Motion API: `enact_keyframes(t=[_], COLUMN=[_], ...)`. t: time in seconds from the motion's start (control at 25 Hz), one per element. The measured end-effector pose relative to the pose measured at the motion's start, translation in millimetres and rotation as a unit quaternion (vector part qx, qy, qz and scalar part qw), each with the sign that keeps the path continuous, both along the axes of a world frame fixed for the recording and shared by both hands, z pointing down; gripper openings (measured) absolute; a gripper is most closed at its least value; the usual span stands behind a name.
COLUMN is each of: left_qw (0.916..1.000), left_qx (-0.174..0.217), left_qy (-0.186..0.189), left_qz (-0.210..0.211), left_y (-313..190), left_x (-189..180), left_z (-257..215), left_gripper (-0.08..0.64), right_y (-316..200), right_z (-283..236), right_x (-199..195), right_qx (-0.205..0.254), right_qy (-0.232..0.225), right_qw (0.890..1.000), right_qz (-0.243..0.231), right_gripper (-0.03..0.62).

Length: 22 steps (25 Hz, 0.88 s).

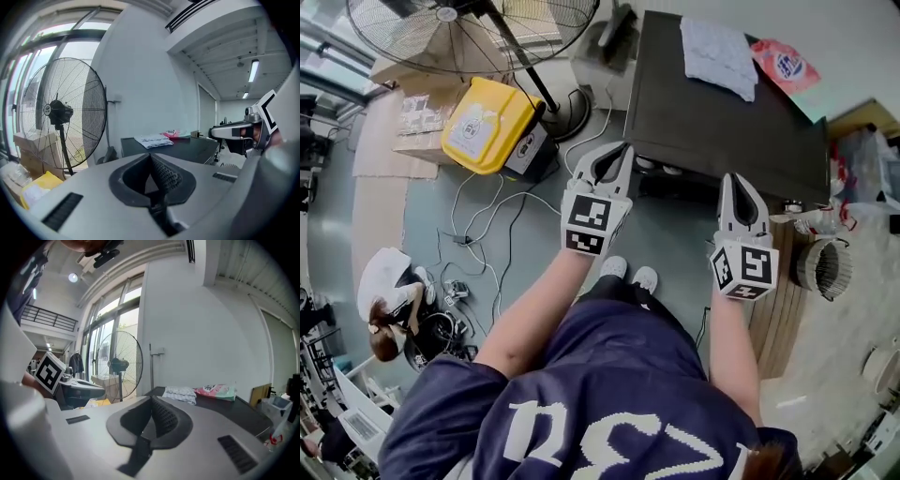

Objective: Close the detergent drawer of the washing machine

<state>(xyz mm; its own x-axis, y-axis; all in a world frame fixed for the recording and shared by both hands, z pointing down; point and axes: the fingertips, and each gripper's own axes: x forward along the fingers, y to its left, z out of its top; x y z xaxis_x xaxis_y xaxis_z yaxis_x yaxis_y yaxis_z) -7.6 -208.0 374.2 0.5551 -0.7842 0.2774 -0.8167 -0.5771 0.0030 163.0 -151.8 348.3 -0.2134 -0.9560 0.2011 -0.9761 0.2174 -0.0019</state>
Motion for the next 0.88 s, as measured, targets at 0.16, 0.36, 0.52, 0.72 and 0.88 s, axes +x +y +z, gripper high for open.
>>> enact_keyframes(t=[0.16, 0.36, 0.52, 0.72, 0.88], left_qw=[0.9997, 0.9975, 0.9963, 0.9957, 0.9957], left_qx=[0.024, 0.068, 0.086, 0.093, 0.093], left_qy=[0.001, -0.016, -0.005, 0.001, 0.002], left_qz=[0.006, 0.009, 0.008, 0.002, -0.004], left_y=[11, 30, 42, 52, 60], left_x=[-2, -3, -6, -8, -11], left_z=[-35, -74, -96, -103, -104], left_gripper=[0.02, 0.02, 0.02, 0.02, 0.02], right_y=[13, 33, 46, 59, 67], right_z=[-38, -70, -87, -101, -108], right_x=[-5, -11, -12, -9, -5], right_qx=[0.029, 0.054, 0.066, 0.081, 0.088], right_qy=[-0.008, -0.013, -0.007, -0.002, -0.002], right_qw=[1.0, 0.998, 0.998, 0.997, 0.996], right_qz=[-0.002, -0.006, -0.003, 0.004, 0.01], right_gripper=[0.015, 0.015, 0.015, 0.015, 0.014])
